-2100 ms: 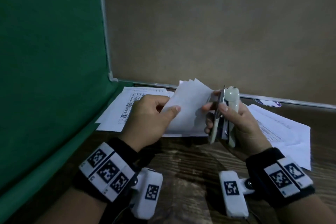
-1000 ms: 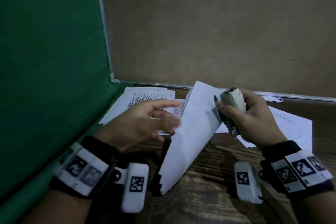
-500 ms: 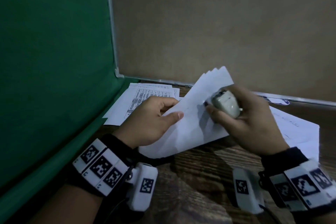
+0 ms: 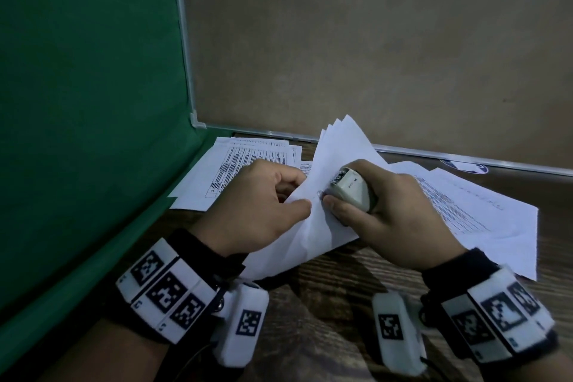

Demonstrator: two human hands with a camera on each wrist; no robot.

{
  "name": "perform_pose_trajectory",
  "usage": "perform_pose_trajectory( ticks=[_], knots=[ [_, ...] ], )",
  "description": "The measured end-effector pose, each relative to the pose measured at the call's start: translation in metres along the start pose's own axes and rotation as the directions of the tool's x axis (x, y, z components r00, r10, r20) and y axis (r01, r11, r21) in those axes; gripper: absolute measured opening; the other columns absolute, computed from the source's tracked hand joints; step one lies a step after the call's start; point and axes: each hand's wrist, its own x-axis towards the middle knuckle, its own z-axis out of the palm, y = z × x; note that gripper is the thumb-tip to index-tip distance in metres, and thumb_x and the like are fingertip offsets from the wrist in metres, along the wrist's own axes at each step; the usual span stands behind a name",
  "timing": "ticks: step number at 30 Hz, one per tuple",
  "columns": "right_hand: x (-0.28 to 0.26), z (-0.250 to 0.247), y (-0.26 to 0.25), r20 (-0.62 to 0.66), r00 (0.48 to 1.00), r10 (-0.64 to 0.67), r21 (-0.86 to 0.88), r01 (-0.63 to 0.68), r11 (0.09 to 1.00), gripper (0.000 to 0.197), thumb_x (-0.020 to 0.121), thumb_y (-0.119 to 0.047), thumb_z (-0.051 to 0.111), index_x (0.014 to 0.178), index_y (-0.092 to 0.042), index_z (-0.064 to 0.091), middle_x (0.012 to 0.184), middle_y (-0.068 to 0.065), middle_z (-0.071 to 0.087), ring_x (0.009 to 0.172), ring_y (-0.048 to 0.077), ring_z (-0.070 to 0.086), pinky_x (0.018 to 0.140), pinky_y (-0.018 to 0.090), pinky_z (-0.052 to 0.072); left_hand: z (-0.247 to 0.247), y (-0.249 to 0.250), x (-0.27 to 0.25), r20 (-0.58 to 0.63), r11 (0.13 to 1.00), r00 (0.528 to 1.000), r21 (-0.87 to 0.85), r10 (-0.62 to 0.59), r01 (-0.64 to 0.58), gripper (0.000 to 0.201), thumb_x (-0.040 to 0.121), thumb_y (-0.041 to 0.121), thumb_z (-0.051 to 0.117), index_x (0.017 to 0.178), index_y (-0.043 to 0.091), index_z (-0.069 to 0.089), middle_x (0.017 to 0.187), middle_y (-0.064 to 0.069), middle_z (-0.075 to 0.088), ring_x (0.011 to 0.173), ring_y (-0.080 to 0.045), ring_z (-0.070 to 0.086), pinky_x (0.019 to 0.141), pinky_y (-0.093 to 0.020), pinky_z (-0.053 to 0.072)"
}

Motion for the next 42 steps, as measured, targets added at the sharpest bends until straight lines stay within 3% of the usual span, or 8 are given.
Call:
perform_pose_trajectory(
  ticks=[9, 17, 21, 29, 32, 34, 39, 42],
  knots=[
    [-0.001, 0.001, -0.002, 0.021, 1.0, 0.009, 0.004, -0.009, 1.0, 0.016, 0.092, -0.041, 0.072, 0.088, -0.026, 0.066, 0.075, -0.009, 0.067, 0.072, 0.012, 0.062, 0.059, 0.019, 0.041, -0.001, 0.0, 0.0, 0.022, 0.998, 1.0, 0.058, 0.006, -0.007, 0.026, 0.086, 0.037, 0.07, 0.094, 0.014, 0.079, 0.085, -0.006, 0.079, 0.083, -0.03, 0.075, 0.075, -0.049, 0.06],
    [-0.001, 0.002, -0.003, -0.02, 1.0, -0.013, -0.02, 0.013, 1.0, 0.016, 0.092, -0.04, 0.072, 0.089, -0.025, 0.066, 0.074, -0.009, 0.067, 0.069, 0.011, 0.062, 0.06, 0.025, 0.045, 0.004, 0.003, -0.001, -0.023, 0.999, 0.999, 0.024, -0.029, 0.03, 0.018, 0.09, 0.025, 0.075, 0.087, 0.008, 0.077, 0.081, -0.008, 0.079, 0.08, -0.032, 0.074, 0.074, -0.049, 0.06],
    [-0.001, 0.002, -0.002, -0.021, 1.0, -0.013, -0.035, 0.013, 0.999, 0.015, 0.092, -0.039, 0.073, 0.09, -0.026, 0.066, 0.073, -0.01, 0.067, 0.069, 0.01, 0.061, 0.058, 0.02, 0.042, 0.007, 0.003, -0.002, -0.039, 0.999, 0.999, 0.036, -0.022, 0.023, 0.033, 0.082, 0.041, 0.071, 0.083, 0.008, 0.077, 0.08, -0.014, 0.077, 0.08, -0.041, 0.071, 0.07, -0.053, 0.058],
    [-0.002, 0.002, -0.004, -0.016, 1.0, -0.011, -0.036, 0.01, 0.999, 0.017, 0.093, -0.04, 0.071, 0.089, -0.025, 0.065, 0.072, -0.007, 0.066, 0.067, 0.012, 0.06, 0.059, 0.028, 0.044, 0.006, 0.005, -0.002, -0.006, 1.0, 1.0, 0.009, -0.026, 0.026, 0.042, 0.081, 0.044, 0.071, 0.079, 0.002, 0.072, 0.075, -0.024, 0.07, 0.063, -0.022, 0.058, 0.066, -0.051, 0.054],
    [-0.002, 0.002, -0.004, -0.012, 1.0, -0.001, -0.029, 0.0, 1.0, 0.02, 0.092, -0.045, 0.068, 0.089, -0.025, 0.065, 0.071, -0.005, 0.066, 0.066, 0.014, 0.061, 0.059, 0.031, 0.045, 0.005, 0.004, -0.003, 0.021, 0.999, 0.999, -0.033, -0.034, 0.034, 0.042, 0.082, 0.044, 0.072, 0.082, 0.002, 0.073, 0.078, -0.026, 0.07, 0.064, -0.031, 0.062, 0.067, -0.052, 0.056],
    [-0.002, 0.001, -0.005, -0.007, 1.0, 0.011, 0.001, -0.011, 1.0, 0.02, 0.092, -0.044, 0.068, 0.087, -0.025, 0.065, 0.071, -0.005, 0.066, 0.067, 0.014, 0.06, 0.058, 0.031, 0.046, 0.003, 0.002, -0.002, 0.048, 0.998, 0.998, -0.056, -0.029, 0.032, 0.039, 0.083, 0.041, 0.073, 0.086, 0.003, 0.075, 0.083, -0.027, 0.072, 0.071, -0.038, 0.067, 0.072, -0.055, 0.056],
    [0.0, -0.002, -0.006, 0.045, 0.996, 0.078, 0.237, -0.086, 0.968, 0.023, 0.093, -0.034, 0.075, 0.083, -0.015, 0.067, 0.065, -0.005, 0.064, 0.057, 0.008, 0.057, 0.054, 0.022, 0.041, -0.006, 0.0, 0.0, 0.085, 0.99, 0.996, -0.137, -0.011, 0.022, 0.038, 0.083, 0.04, 0.079, 0.089, 0.003, 0.075, 0.087, -0.034, 0.068, 0.074, -0.026, 0.059, 0.067, -0.05, 0.051],
    [-0.001, -0.001, -0.004, 0.099, 0.991, 0.088, 0.418, -0.121, 0.9, 0.031, 0.092, -0.037, 0.076, 0.088, -0.007, 0.069, 0.069, 0.0, 0.063, 0.062, 0.01, 0.056, 0.057, 0.026, 0.045, -0.007, 0.006, -0.001, 0.104, 0.982, 0.994, -0.184, -0.015, 0.034, 0.006, 0.09, 0.016, 0.079, 0.09, 0.01, 0.08, 0.088, -0.016, 0.079, 0.079, -0.02, 0.069, 0.072, -0.046, 0.057]
  ],
)
